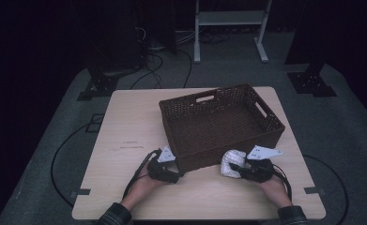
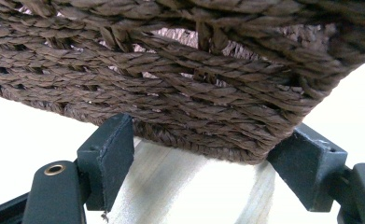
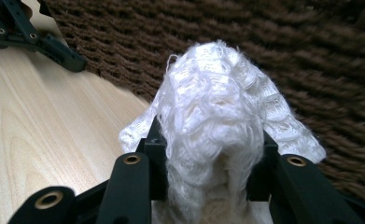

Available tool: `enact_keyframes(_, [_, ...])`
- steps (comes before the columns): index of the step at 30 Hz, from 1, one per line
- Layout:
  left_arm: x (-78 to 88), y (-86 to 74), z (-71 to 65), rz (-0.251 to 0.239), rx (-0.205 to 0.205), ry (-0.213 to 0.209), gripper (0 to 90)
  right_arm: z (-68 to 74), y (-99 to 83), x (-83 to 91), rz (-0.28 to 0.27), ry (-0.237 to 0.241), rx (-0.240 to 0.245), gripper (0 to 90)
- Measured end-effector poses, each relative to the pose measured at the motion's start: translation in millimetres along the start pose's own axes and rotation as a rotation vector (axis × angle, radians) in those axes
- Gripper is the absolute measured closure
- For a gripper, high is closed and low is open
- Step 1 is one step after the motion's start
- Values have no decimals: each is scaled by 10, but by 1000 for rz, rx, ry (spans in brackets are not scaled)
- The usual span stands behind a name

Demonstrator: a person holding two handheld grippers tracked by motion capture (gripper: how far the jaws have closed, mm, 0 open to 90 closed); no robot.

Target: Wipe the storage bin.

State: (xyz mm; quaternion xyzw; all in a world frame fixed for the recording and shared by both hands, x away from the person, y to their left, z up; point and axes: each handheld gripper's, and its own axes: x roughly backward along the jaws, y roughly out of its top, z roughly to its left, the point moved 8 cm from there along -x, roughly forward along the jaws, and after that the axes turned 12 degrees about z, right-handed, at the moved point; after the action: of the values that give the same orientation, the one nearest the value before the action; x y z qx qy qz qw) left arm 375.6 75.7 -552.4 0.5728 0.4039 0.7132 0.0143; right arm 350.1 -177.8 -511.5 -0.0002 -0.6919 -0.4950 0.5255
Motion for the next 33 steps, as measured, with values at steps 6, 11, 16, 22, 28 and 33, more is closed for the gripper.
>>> enact_keyframes(6, [0, -1, 0, 0, -1, 0, 237, 31, -102, -135, 81, 19, 13, 610])
enact_keyframes(11, [0, 1, 0, -1, 0, 0, 237, 38, -86, -127, 77, 19, 20, 611])
enact_keyframes(16, [0, 0, 0, 0, 0, 0, 238, 64, -15, -53, 35, 14, 28, 611])
enact_keyframes(22, [0, 0, 0, 0, 0, 0, 237, 102, 105, 61, -17, 0, 50, 611])
enact_keyframes(28, [-1, 0, 0, 0, 0, 0, 237, 142, 275, 214, -88, 6, 61, 611])
enact_keyframes(33, [-1, 0, -3, -1, 4, -1, 237, 206, 418, 361, -138, 8, 89, 611])
